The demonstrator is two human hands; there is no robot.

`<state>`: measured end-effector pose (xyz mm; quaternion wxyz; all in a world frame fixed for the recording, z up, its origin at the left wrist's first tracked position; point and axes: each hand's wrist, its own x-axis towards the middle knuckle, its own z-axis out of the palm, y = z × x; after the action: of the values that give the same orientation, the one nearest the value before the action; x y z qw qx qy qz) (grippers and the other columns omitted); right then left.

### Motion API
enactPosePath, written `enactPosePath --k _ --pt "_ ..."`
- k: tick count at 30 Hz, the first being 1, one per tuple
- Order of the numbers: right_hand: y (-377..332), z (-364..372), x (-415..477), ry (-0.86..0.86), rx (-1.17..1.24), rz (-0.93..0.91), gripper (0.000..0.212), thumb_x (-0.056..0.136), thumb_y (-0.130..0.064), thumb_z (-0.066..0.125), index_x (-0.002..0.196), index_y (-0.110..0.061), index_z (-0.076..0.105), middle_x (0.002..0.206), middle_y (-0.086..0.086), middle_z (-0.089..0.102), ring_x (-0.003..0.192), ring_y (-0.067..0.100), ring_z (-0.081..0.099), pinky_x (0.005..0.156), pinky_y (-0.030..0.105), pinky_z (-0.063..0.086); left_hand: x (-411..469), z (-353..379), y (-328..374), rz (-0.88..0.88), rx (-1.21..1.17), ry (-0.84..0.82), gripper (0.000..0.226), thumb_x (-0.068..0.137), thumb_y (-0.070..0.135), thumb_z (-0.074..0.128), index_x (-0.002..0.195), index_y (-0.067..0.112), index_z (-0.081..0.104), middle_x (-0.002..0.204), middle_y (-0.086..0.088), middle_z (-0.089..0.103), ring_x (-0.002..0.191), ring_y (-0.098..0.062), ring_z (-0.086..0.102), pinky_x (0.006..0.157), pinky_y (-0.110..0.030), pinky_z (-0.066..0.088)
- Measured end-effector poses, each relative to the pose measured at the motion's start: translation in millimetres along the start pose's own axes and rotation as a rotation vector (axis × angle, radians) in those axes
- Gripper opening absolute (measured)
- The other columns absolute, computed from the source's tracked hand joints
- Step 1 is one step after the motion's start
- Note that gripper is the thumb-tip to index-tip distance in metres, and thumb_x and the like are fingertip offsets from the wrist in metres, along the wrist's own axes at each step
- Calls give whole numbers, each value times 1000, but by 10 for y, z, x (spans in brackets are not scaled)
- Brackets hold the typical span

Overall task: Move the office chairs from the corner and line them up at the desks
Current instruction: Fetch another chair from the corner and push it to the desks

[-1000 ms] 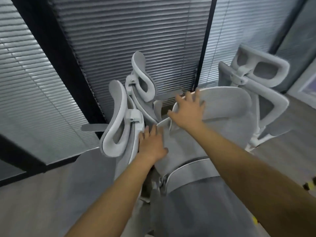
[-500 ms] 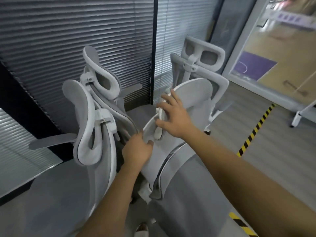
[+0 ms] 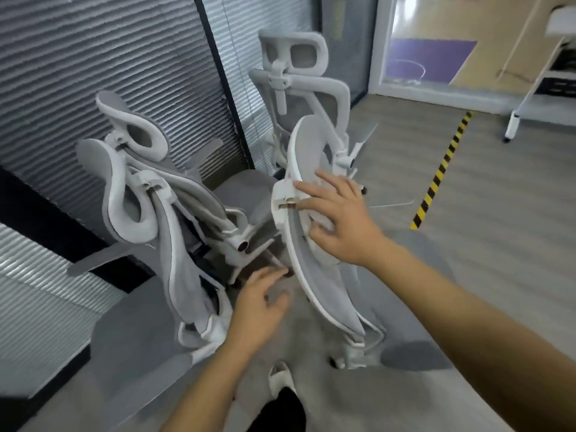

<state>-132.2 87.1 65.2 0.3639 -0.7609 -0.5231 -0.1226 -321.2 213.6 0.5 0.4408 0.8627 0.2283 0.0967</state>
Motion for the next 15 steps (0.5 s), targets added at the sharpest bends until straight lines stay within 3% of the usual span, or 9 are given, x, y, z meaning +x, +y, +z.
enactPosePath --k 2,4,7,10,12,15 --pt "-80 -292 -361 33 -13 52 32 77 -13 63 106 -25 68 140 -12 53 141 27 32 107 56 25 8 -42 -9 -10 -22 24 43 88 15 64 127 33 61 125 16 54 114 5 51 96 -12 40" --pt "-205 -623 -729 93 -69 108 28 81 -15 62 107 -21 71 136 -10 57 140 28 34 106 57 27 166 -83 41 -12 -1 36 37 90 16 63 124 31 62 119 15 58 109 -3 57 95 -24 45" --pt "-441 -1001 -1461 296 -213 242 28 85 -18 58 109 -11 71 127 1 63 134 32 42 101 58 35 518 -17 129 104 167 -52 47 90 16 65 134 27 55 129 7 54 104 -11 56 88 -23 41" --pt "-764 -1098 -2248 434 -352 496 36 85 -21 60 118 -8 67 127 7 60 129 32 46 101 54 39 896 154 183 344 283 -160 61 86 21 72 141 29 48 147 0 42 130 -17 43 107 -33 36" --pt "-912 -1014 -2597 383 -430 663 38 86 -31 59 117 -11 67 124 5 61 123 28 50 98 51 42 1113 310 253 510 318 -184 67 82 26 77 142 28 48 152 -4 37 139 -24 36 114 -42 32" --pt "-913 -831 -2808 160 -556 968 54 85 -59 51 125 -24 63 128 0 61 124 26 50 103 48 38 1258 611 450 757 281 -217 62 77 40 78 132 18 59 143 -11 47 134 -29 40 115 -32 26"
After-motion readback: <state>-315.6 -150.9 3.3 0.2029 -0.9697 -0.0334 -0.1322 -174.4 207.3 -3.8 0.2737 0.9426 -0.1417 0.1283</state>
